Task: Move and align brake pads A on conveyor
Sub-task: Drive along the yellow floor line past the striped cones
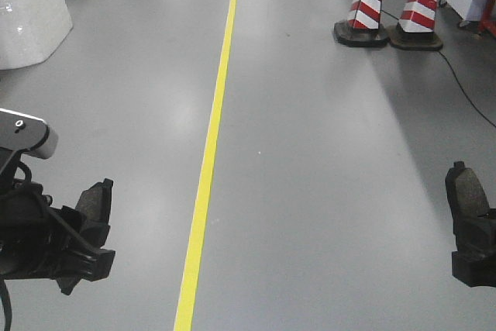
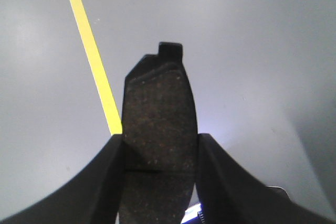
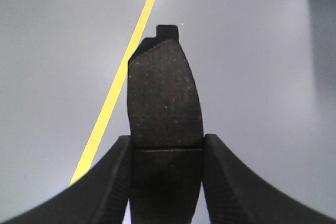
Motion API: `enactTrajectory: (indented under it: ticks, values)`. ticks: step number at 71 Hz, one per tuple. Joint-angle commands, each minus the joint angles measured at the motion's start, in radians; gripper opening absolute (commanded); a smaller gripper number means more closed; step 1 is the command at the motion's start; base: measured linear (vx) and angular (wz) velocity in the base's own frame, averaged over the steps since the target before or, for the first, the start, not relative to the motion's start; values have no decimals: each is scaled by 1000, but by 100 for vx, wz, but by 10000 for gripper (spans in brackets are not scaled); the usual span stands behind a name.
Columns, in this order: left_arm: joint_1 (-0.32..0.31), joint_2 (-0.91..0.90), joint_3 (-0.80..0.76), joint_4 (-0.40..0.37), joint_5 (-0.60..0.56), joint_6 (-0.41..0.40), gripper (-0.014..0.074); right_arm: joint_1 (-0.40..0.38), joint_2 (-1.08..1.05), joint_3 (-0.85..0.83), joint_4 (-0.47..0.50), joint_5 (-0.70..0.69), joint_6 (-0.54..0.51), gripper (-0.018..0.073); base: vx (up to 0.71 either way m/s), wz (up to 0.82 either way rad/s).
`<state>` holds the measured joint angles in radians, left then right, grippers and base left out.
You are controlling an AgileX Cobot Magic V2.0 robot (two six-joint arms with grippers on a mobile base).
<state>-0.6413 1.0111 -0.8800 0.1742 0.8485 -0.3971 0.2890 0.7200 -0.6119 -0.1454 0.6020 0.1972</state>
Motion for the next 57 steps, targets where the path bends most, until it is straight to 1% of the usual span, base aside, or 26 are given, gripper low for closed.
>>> enactTrajectory:
  ticks: [1,29,57]
  values:
    - [-2,-17,-29,11,-63,-9,83,-2,-4,-30,-15,-84,-8,69,63,6]
    - [-2,-17,-29,11,-62,-9,83,-2,-4,-30,-15,-84,-8,69,65,4]
    - [-2,-17,-29,11,-61,-9,83,-2,-4,-30,-15,-84,-8,69,68,-4]
